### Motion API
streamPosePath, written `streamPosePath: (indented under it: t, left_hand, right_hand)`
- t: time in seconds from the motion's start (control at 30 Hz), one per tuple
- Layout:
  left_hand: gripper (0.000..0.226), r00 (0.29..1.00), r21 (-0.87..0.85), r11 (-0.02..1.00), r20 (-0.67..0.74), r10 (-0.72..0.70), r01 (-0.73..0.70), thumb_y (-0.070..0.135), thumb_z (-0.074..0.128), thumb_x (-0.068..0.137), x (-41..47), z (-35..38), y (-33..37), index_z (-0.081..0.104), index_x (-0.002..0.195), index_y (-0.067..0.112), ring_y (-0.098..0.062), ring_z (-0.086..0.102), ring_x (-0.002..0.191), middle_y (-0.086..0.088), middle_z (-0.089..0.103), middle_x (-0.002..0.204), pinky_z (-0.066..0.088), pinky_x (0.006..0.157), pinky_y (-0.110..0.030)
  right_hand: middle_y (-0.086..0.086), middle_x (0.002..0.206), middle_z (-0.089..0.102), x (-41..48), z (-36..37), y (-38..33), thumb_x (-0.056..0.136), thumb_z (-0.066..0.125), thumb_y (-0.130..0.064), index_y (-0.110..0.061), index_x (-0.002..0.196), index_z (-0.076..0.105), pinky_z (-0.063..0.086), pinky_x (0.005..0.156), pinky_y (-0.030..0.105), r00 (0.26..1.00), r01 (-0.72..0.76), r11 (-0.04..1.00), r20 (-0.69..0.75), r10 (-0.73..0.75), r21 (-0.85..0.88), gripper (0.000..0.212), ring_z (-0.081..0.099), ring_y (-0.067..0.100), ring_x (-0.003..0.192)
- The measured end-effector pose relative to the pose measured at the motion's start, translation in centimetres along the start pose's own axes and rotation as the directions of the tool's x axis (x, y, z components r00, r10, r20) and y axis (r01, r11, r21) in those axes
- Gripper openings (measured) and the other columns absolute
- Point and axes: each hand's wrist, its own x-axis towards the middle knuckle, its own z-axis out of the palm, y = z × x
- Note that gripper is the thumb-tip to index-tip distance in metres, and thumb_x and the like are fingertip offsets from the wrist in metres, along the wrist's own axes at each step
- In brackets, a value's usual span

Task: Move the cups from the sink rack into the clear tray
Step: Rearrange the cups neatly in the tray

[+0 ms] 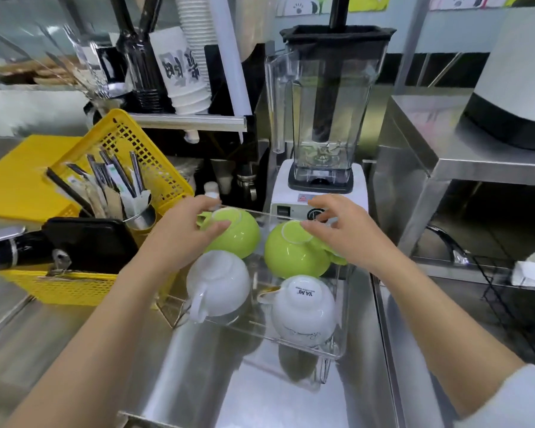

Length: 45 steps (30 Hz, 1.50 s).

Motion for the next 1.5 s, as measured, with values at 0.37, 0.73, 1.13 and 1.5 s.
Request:
streamPosePath:
  t: [0.37,0.73,1.13,1.5]
  left_hand:
    - [0.08,0.923,0.142,0.982,0.38,0.063,-0.126,0.048,0.071,0.072,5.3,0.9,-3.8,0.035,0.139,0.025,-0.025,0.028,0.135,-0.004,0.035,0.146,0.028,0.11,-0.04]
    - [0.122,0.659,0.248,0.866,0.743,0.117,-0.434,0.025,0.083,0.06,8.5,0.3,-5.1,-0.003,0.146,0.035,-0.029,0.02,0.139,-0.003,0.013,0.153,0.029,0.11,-0.044]
    - [0.096,0.732,0.25,0.72,0.47,0.494,-0.647,0.057,0.069,0.059,7.7,1.2,-6.6,0.021,0.139,0.034,-0.021,0.051,0.114,0.006,0.039,0.135,0.043,0.078,-0.035]
    - [0.1,0.787,0.209,0.783,-0.081,0.611,-0.586,0.056,0.074,0.052,6.8,0.0,-6.5,0.029,0.137,0.026,-0.03,0.055,0.118,-0.009,0.044,0.143,0.054,0.075,-0.041]
  right_hand:
    - [0.006,0.138,0.044,3.8,5.0,-4.1,0.084,0.059,-0.036,-0.019,0.136,0.035,0.027,0.105,0.04,0.966,0.023,0.855,0.233,0.116,-0.518,0.06,0.039,0.027,0.128]
    - [0.004,0.133,0.053,5.0,8.6,-5.1,0.076,0.068,-0.035,-0.019,0.133,0.035,0.024,0.103,0.043,0.934,0.035,0.769,0.294,0.202,-0.638,0.068,0.046,0.025,0.122]
    - [0.004,0.122,0.06,5.2,8.6,-5.0,0.071,0.072,-0.031,-0.021,0.128,0.038,0.032,0.095,0.04,0.947,0.03,0.803,0.275,0.169,-0.595,0.067,0.052,0.026,0.107]
    - [-0.007,0.155,0.023,5.4,5.7,-7.6,0.077,0.071,-0.031,-0.029,0.145,0.014,0.019,0.112,0.041,0.984,0.169,0.865,0.128,-0.122,-0.472,0.089,0.024,0.015,0.138]
